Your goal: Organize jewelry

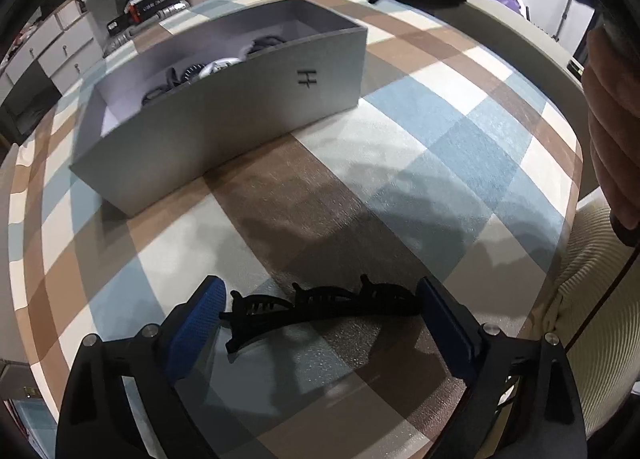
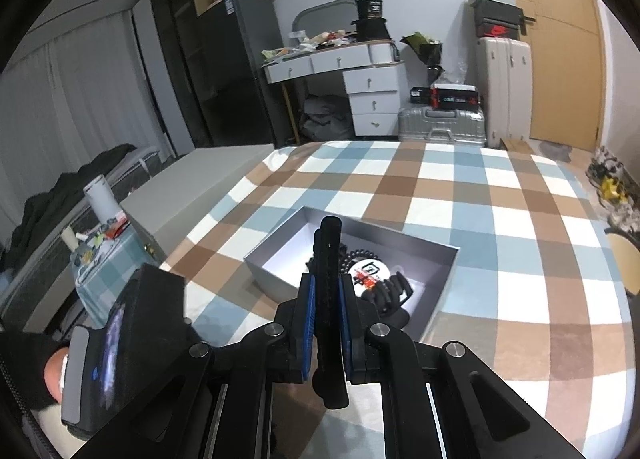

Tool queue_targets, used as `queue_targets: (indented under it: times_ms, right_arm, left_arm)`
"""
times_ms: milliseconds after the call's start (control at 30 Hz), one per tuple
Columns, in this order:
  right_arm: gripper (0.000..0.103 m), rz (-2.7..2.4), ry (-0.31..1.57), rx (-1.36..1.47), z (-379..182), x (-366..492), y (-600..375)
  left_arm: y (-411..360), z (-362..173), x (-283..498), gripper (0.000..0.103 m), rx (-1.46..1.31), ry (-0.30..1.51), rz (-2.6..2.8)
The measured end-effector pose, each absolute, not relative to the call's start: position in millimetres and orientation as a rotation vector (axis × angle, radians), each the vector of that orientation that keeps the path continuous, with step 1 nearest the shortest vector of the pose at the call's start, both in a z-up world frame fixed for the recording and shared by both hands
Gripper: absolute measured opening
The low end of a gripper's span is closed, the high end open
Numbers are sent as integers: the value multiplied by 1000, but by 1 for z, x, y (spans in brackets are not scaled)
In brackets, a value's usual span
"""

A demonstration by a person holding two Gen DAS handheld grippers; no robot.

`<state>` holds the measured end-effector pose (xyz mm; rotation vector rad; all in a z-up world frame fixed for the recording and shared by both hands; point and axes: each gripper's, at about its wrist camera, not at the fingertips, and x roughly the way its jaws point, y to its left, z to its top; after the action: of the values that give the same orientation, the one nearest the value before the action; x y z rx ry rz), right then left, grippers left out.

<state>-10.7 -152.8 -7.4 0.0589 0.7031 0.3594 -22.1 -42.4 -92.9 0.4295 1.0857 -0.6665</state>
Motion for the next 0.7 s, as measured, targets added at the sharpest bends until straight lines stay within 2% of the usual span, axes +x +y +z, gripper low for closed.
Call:
queue_targets:
  times_ms: [533,700]
  right_arm:
    - [11,266,706,201,-7,2,-191]
    - [11,303,700,239,-8,5,-191]
  left_arm:
    - [-3,-11,-5,93,215,733,-446]
    - [0,-1,11,93,128,687,-437]
